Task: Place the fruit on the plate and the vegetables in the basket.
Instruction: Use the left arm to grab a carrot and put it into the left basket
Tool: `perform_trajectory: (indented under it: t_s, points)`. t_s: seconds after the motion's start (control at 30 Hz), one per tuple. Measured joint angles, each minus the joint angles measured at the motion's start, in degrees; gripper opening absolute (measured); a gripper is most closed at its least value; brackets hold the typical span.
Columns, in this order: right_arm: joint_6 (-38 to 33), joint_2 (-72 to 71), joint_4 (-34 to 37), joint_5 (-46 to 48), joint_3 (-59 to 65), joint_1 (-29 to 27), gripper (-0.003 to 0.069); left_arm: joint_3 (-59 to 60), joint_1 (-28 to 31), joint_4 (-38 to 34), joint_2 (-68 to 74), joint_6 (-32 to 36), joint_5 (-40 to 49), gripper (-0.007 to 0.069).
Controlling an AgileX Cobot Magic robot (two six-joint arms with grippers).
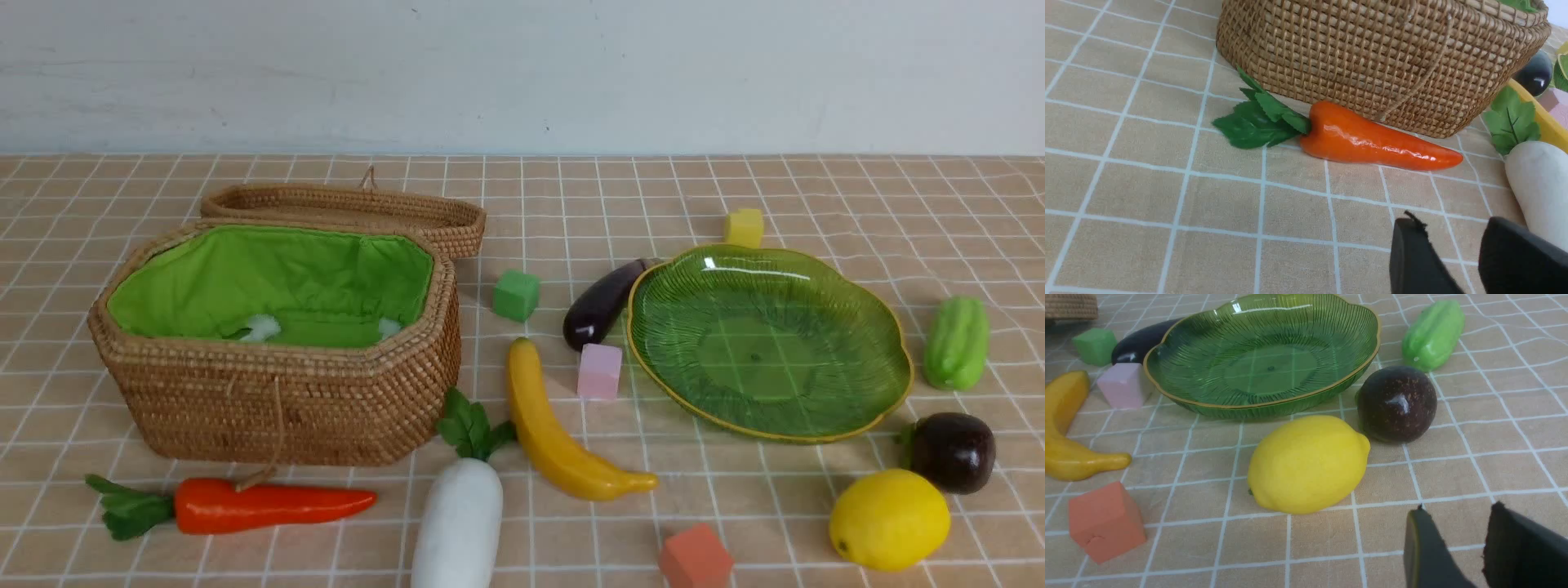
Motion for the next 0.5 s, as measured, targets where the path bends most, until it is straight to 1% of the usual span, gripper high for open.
perform_trajectory:
  t_s: [0.5]
  points:
    - [0.0, 0.0, 0.0, 0.0, 0.0, 0.0, 0.0242, 0.0, 0.0, 0.0, 0.0, 0.0, 0.0, 0.0239]
